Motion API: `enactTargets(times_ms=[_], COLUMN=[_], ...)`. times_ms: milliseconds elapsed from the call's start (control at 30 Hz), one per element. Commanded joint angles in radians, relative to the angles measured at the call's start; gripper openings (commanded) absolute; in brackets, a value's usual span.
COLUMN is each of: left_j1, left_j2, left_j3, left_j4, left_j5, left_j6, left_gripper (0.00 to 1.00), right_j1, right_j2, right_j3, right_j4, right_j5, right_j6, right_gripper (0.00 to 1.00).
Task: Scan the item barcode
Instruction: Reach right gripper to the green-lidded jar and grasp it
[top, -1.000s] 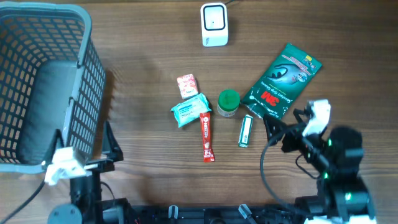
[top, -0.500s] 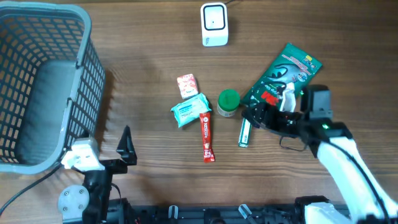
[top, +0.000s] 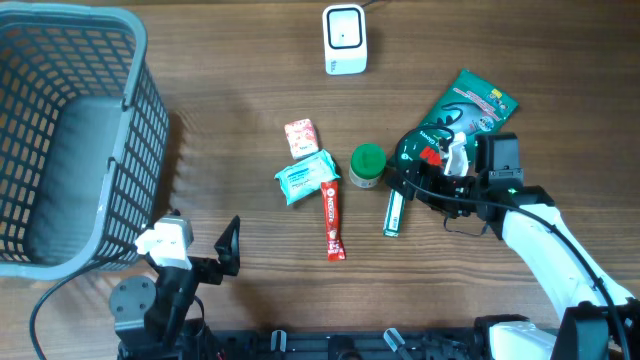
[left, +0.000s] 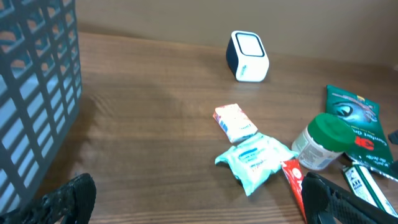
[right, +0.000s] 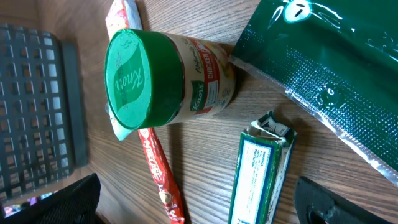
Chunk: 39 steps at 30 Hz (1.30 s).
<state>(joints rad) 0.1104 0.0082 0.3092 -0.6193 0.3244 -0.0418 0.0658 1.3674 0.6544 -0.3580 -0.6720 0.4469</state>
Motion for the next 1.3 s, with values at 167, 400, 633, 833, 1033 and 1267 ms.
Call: enactTargets(times_ms=[167, 400, 633, 833, 1033, 1267], left_j1=[0.005, 0.005, 0.005, 0.005, 0.005, 0.005], left_j2=[-0.002, -0.002, -0.002, -0.002, -0.002, -0.002], left_j3=[-0.01, -0.01, -0.01, -0.01, -0.01, -0.01], left_j4=[-0.083, -0.085, -0.085, -0.085, -0.085, -0.085], left_j5=[0.023, 0.023, 0.023, 0.023, 0.023, 0.023], left_j6=[0.019, 0.019, 0.019, 0.019, 0.019, 0.019], left_gripper=[1.0, 1.0, 1.0, 1.0, 1.0, 1.0], right_j1=[0.129, 0.212, 0.247, 0.338, 0.363, 0.369], right_j2=[0.003, 0.043, 0.34, 0.568, 0.664, 0.764], right_j3=[0.217, 0.475, 0.767, 0.99, 1.001, 0.999], right_j4=[-0.247, -0.432, -0.602, -0.746, -0.758, -0.769], right_j5=[0.333, 0.497, 0.536, 0.605, 0.609, 0.604], right_j6=[0.055, 0.053, 0.007, -0.006, -0.003, -0.003], right_gripper=[1.0, 1.0, 0.99, 0.99, 0.99, 1.0])
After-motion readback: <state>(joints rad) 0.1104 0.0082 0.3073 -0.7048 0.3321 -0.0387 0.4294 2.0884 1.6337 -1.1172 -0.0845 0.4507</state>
